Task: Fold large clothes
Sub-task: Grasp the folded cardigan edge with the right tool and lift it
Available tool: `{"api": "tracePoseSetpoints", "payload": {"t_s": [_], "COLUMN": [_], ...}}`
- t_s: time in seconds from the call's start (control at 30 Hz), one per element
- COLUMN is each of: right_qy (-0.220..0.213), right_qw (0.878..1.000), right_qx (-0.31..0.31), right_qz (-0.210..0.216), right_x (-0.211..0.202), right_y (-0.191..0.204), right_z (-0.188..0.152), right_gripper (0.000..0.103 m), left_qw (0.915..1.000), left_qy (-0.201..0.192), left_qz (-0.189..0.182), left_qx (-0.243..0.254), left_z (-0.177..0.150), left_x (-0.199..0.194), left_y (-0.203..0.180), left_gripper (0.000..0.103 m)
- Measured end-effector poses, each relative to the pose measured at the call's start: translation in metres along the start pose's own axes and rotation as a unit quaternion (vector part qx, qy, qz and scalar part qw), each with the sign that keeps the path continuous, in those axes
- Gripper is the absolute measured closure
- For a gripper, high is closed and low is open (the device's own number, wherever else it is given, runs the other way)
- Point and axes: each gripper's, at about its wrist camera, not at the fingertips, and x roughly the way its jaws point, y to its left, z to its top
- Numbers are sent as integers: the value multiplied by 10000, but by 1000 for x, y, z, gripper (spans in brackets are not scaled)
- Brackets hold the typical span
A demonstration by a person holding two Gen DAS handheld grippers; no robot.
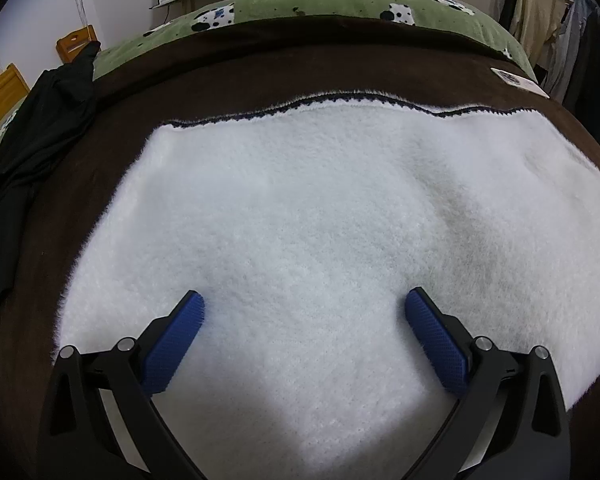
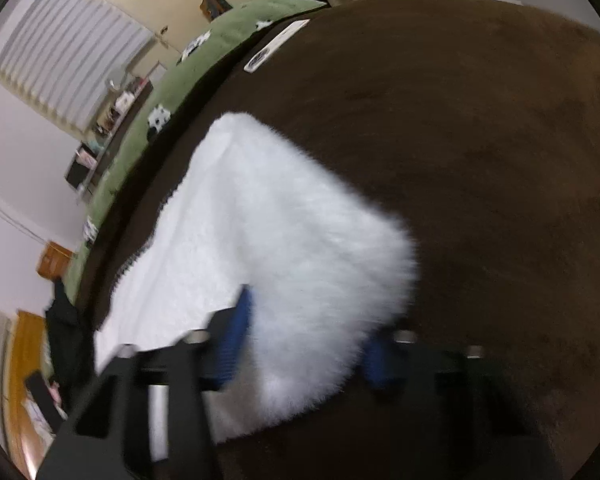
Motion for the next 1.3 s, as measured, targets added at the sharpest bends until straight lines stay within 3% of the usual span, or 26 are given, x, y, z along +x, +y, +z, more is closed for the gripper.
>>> {"api": "tracePoseSetpoints", "payload": {"t_s": [0.1, 0.23, 0.5, 0.9, 1.1, 1.3], "right_qy": [-107, -200, -490, -417, -173, 40], "right_qw": [9998, 9988, 9897, 9687, 9538, 9464], "right_qx": [-64, -85, -1101, -1981, -2426, -2713], "right_qz": [158, 444, 775, 1434, 1766, 1754], "right_x": [-10, -23, -55, -74, -72, -60], "right_y": [9, 22, 100, 186, 224, 254], "right_z": [3, 11, 19, 2, -11, -30], "right_gripper": [77, 79, 81, 81, 81, 81], "left_qw": [10000, 10000, 10000, 9998, 9998, 9997], "left_qy": [5, 4, 12, 43, 56, 138], "left_qz": [-13, -14, -35, 3, 6, -18], "left_qx": [26, 36, 63, 173, 174, 202], "left_z": [1, 1, 0, 2, 3, 5], "left_x": [0, 0, 2, 3, 3, 3], "left_y": [0, 0, 2, 1, 3, 3], "left_gripper": [6, 6, 6, 5, 5, 5]}}
